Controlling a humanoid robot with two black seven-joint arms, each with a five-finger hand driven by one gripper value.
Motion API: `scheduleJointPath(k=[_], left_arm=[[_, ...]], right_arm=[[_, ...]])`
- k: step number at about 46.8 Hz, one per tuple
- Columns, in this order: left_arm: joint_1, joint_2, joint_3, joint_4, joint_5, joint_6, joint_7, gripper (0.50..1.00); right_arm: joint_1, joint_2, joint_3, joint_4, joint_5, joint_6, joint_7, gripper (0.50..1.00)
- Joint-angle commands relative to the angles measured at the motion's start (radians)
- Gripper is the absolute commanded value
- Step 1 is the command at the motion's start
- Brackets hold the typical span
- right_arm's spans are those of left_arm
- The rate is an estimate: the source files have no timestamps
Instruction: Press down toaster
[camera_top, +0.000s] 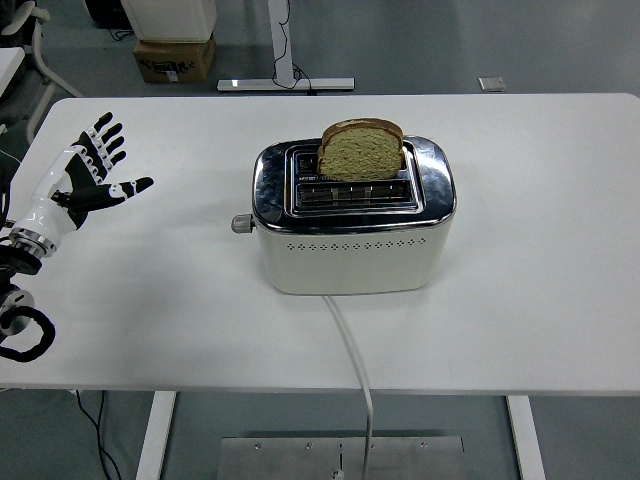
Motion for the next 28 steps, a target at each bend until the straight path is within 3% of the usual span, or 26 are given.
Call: scheduleJointPath(k=[1, 10, 28], left_arm=[[-0.007, -0.036, 0.0, 0.033, -0.033, 0.0, 0.0, 1.0], [-0.059, -0.095, -0.001, 0.105, -0.095, -0.005, 0.0, 1.0], [-0.134, -0.133, -0.003, 0.206, -0.166, -0.017, 0.0, 1.0]], right_arm=[[0.0, 0.0, 0.0, 0.0, 0.0, 0.0, 0.0, 1.0], [0.0, 0.0, 0.0, 0.0, 0.0, 0.0, 0.0, 1.0], [0.003, 0.0, 0.0, 0.002, -0.005, 0.0, 0.0, 1.0]])
